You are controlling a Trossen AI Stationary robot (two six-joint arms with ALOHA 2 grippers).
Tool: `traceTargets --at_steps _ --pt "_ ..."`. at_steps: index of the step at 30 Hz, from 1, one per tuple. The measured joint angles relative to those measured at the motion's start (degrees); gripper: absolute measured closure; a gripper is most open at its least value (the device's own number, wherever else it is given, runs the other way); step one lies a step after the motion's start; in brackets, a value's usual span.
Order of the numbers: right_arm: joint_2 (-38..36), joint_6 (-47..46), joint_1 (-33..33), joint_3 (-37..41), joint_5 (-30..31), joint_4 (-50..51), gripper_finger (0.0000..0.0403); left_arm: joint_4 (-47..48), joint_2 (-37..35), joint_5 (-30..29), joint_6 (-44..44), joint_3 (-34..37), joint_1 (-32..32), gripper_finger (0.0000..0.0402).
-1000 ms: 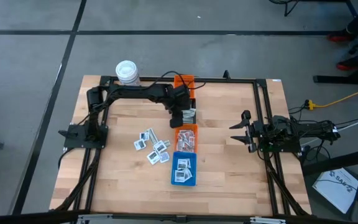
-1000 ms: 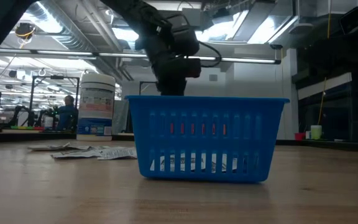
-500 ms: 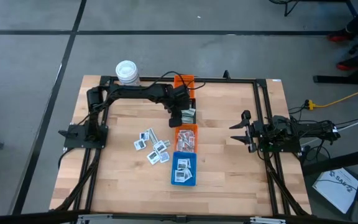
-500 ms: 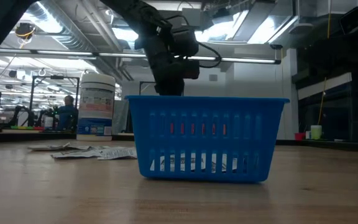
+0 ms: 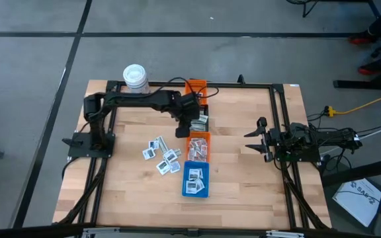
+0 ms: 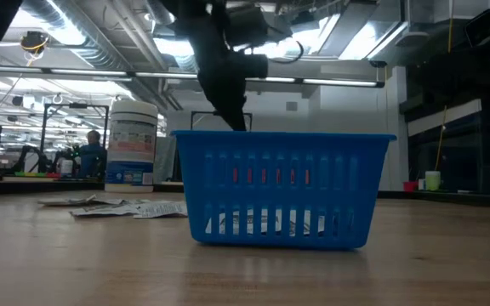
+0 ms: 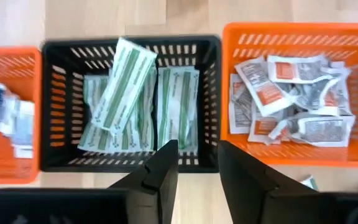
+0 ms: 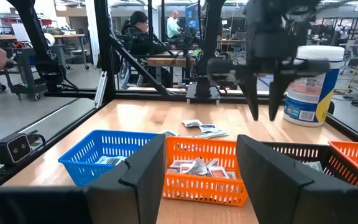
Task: Pick & Place First Aid Supplies
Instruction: Put the gray towelette pack into the blue bin
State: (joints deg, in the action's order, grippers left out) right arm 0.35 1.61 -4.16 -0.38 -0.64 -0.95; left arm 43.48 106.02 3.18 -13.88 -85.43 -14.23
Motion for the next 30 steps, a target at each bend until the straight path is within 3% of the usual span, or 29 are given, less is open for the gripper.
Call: traceTargets --at_steps 13,30 --pt "0.0 0.0 0.0 0.0 0.0 0.0 0.0208 10.0 -6.8 -2.2 0.7 0.0 8.6 0.0291" --pt "0.0 0.0 0.0 0.0 0.0 0.0 0.0208 17.9 -8.8 -2.2 23.8 0.0 28.0 0.0293"
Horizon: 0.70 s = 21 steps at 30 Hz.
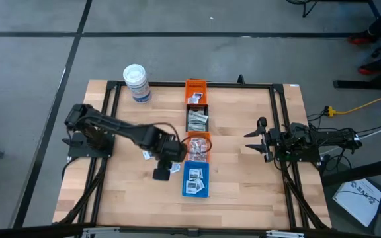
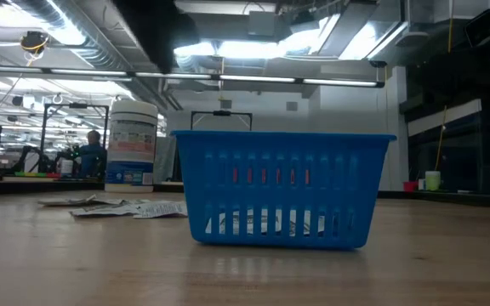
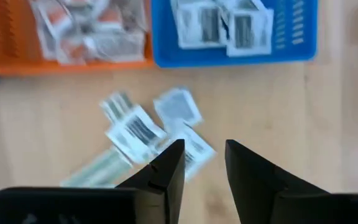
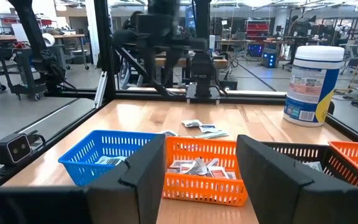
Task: Pick & Place First Aid Supplies
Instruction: Put the gray towelette pack into the blue bin
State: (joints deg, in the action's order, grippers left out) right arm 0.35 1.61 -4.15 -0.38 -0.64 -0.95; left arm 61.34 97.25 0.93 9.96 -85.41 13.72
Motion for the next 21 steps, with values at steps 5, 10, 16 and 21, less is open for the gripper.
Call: traceTargets --at_steps 5,10,16,21 --pt "0.0 0.0 0.0 0.0 0.0 0.0 0.0208 4.4 0.0 -2.3 9.6 0.0 4.1 0.0294" --pt "0.0 0.0 0.0 0.0 0.0 0.0 0.0208 6.3 0.1 -6.0 17.2 0.0 7.8 0.029" --pt "0.0 0.0 0.0 0.0 0.0 0.0 0.0208 5.9 0.1 -12.0 25.1 2.1 10.5 0.0294" --pt "0.0 0.0 0.0 0.0 0.0 0.0 0.0208 -0.4 0.1 -14.0 27.9 7.2 12.1 0.0292"
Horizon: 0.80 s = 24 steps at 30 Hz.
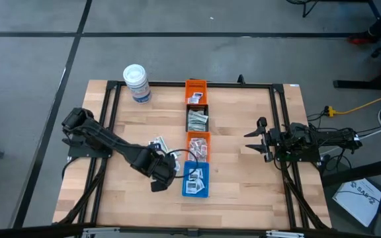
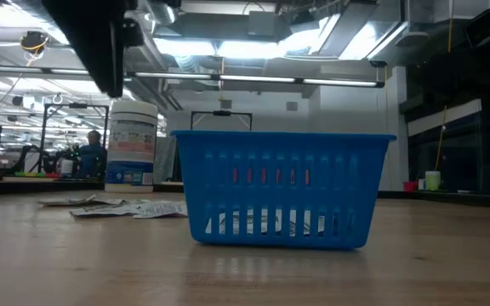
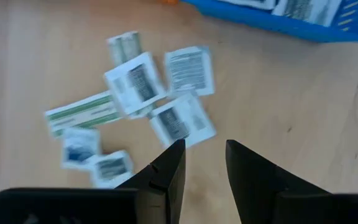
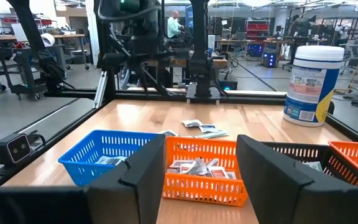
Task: Pick & Place First Aid Supplies
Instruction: Put the gray towelette pack into the blue bin
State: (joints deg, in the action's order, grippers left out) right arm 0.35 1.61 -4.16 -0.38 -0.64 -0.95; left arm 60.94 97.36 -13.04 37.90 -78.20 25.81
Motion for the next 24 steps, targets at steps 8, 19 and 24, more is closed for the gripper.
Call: traceTargets --at_steps 8,19,24 --pt "0.0 0.0 0.0 0.0 0.0 0.0 0.0208 -15.4 0.0 -2.0 0.5 9.2 1.6 0.0295" --pt "0.0 0.0 0.0 0.0 0.0 0.0 0.0208 -24.7 0.0 1.1 0.4 19.2 3.4 0.0293" --pt "0.0 0.0 0.0 0.0 0.0 0.0 0.0208 -26.2 0.0 -0.2 0.4 21.0 3.8 0.0294"
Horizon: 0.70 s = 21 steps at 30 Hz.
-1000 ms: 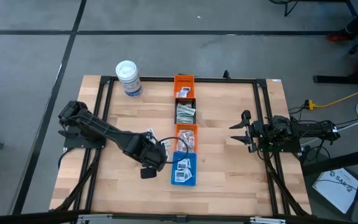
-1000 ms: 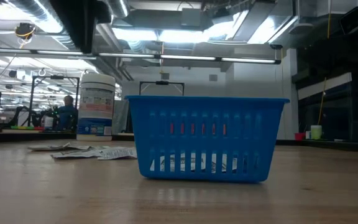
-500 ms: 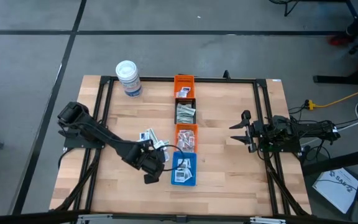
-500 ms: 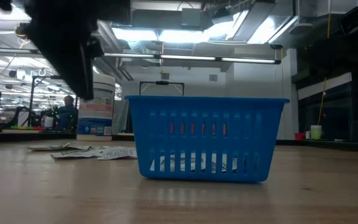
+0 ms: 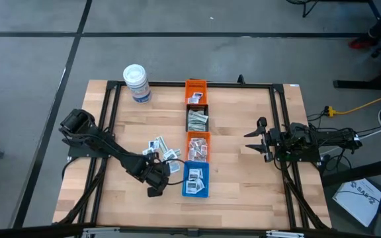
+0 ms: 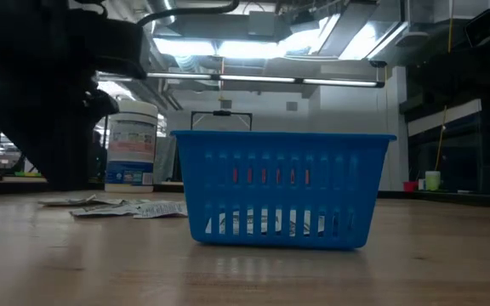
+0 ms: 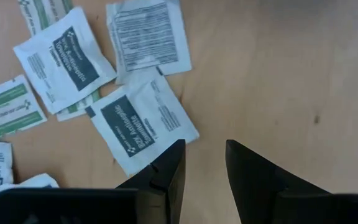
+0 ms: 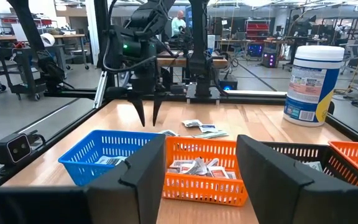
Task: Pick & Place First Aid Supplies
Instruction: Put the gray towelette pack into the blue bin
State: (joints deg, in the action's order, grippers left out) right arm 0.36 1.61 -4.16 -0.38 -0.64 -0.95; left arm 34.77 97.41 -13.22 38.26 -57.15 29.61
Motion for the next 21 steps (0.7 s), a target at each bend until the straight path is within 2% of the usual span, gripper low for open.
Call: traceTargets --at_steps 6,9,17,21 --pt "0.0 0.0 0.0 0.0 0.0 0.0 0.0208 -2.5 0.6 -0.8 -2.3 1.5 -0.1 0.0285" --pt "0.0 0.0 0.0 0.0 0.0 0.0 0.0208 -4.3 1.1 0.9 -2.7 1.4 -1.4 0.0274" --pt "0.0 0.0 0.0 0.0 0.0 0.0 0.0208 -4.5 1.3 2.2 0.5 1.4 -5.0 0.0226" --pt "0.0 0.0 0.0 0.0 0.0 0.0 0.0208 -4.3 1.6 0.5 1.6 1.4 -6.5 0.0203"
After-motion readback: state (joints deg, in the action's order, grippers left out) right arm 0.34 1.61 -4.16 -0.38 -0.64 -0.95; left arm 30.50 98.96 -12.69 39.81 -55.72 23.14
